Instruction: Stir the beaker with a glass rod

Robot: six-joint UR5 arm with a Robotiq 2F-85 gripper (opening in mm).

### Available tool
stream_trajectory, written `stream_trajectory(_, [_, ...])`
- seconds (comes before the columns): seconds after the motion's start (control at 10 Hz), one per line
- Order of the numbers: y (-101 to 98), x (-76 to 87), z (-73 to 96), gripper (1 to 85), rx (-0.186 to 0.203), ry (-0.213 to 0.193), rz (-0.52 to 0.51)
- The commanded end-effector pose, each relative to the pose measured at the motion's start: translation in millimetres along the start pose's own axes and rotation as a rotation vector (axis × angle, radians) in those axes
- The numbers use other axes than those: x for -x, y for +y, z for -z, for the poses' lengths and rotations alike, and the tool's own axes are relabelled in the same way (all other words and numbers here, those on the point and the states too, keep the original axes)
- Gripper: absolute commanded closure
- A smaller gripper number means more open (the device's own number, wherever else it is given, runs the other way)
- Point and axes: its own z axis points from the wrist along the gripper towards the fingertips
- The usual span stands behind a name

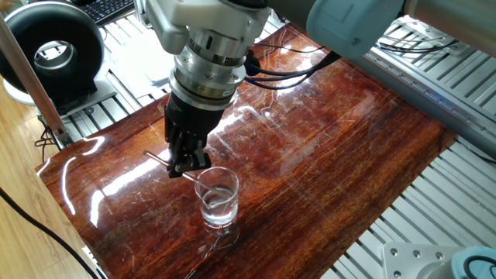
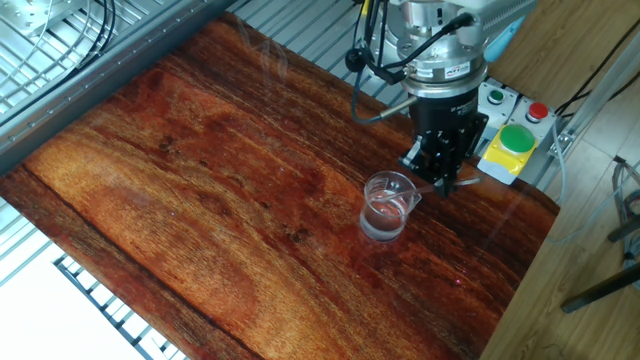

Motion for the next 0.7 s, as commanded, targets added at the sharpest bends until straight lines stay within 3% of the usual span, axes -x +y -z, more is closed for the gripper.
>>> stream_trajectory(0.0, [-3.0,-2.1,1.7,84.7,-0.01,0.008,-0.013])
stream_trajectory(0.3, [-8.6,-7.5,2.0,84.7,-0.032,0.029,-0.03])
stream_trajectory(0.6, [-8.9,-5.4,1.9,84.7,-0.033,0.02,-0.043])
